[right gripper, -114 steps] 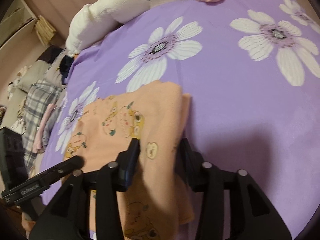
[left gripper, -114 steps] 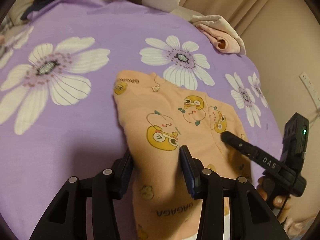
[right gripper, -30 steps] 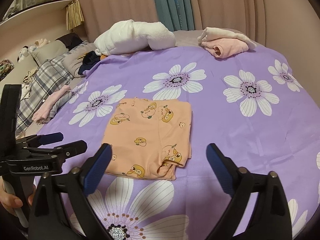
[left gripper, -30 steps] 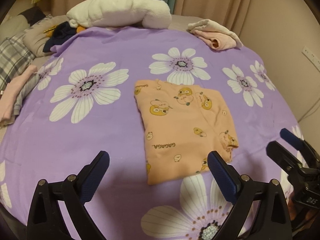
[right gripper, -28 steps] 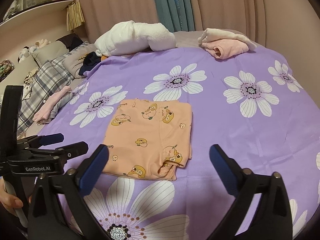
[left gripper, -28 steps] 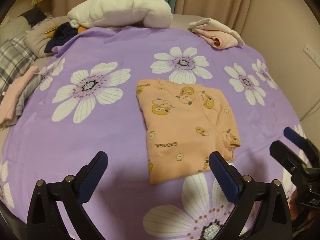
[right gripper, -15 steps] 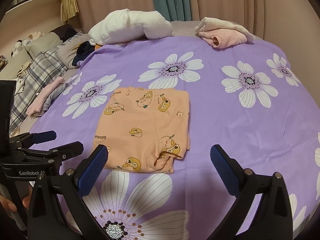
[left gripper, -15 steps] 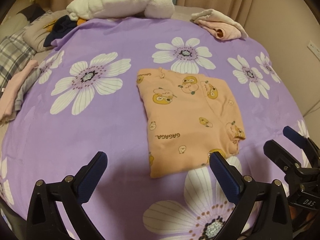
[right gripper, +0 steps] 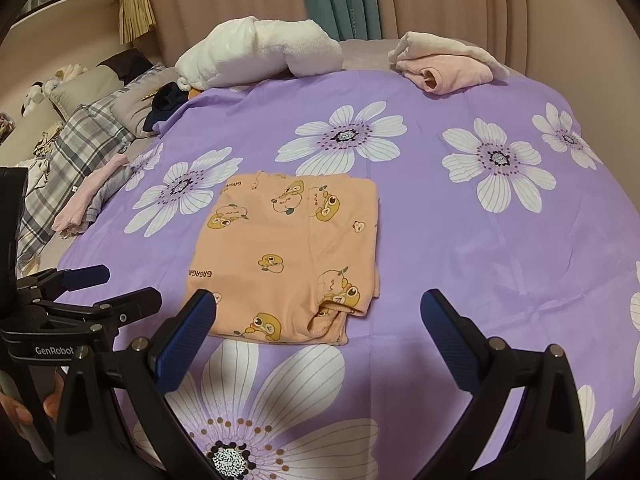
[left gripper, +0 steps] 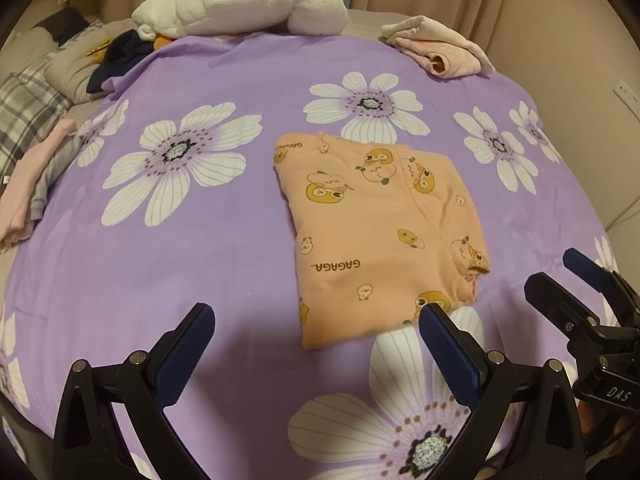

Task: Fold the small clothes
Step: 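Withdraw both open grippers upward from the folded peach shirt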

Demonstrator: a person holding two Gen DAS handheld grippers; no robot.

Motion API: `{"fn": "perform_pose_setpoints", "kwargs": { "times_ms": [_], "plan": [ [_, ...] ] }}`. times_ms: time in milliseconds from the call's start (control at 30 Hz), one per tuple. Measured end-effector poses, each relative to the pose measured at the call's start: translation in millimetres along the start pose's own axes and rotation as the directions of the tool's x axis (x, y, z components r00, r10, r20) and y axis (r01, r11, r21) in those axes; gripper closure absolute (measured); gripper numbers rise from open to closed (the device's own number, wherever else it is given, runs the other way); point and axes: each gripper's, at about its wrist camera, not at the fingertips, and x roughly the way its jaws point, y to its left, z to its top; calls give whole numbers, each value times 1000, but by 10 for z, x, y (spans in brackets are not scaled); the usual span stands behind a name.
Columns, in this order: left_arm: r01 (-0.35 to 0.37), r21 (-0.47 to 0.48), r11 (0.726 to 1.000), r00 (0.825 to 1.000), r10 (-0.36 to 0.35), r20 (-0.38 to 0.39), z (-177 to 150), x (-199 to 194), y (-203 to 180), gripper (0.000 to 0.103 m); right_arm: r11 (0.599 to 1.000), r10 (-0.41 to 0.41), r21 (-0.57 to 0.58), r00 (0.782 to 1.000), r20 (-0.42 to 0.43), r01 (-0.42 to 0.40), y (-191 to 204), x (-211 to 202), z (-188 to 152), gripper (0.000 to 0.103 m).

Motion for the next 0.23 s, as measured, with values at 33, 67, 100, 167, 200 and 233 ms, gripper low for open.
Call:
{"fn": "perform_pose_setpoints", "kwargs": {
  "times_ms": [33, 67, 100, 167, 200, 233],
  "plan": [
    [0, 1, 1000, 1000, 0, 3, -2, -8, -5, 2, 1000, 0, 0, 1000, 1, 0, 0, 0, 0, 0],
    [2, 3, 1000, 1000, -2, 5, -4, -13, -9, 2, 1000, 2, 0, 1000, 0, -2, 0, 0, 0, 0],
    [4, 5, 1000, 1000, -4, 7, -7, -21, -15, 2, 1000, 2, 0, 1000, 0, -2, 1, 0, -2, 0],
    [4, 8, 1000, 1000, -4, 5, -8, -22, -26, 2, 1000, 2, 1, 1000, 1, -2, 1, -1, -1, 0],
    [2, 9, 1000, 1000, -2, 3, -9, -21, -29, 2, 1000, 2, 1, 1000, 1, -2, 1, 0, 0, 0],
    [0, 9, 1000, 1000, 0, 1, -11, -21, -28, 2, 1000, 3, 1, 1000, 2, -3, 2, -2, 0, 0]
  ]
}}
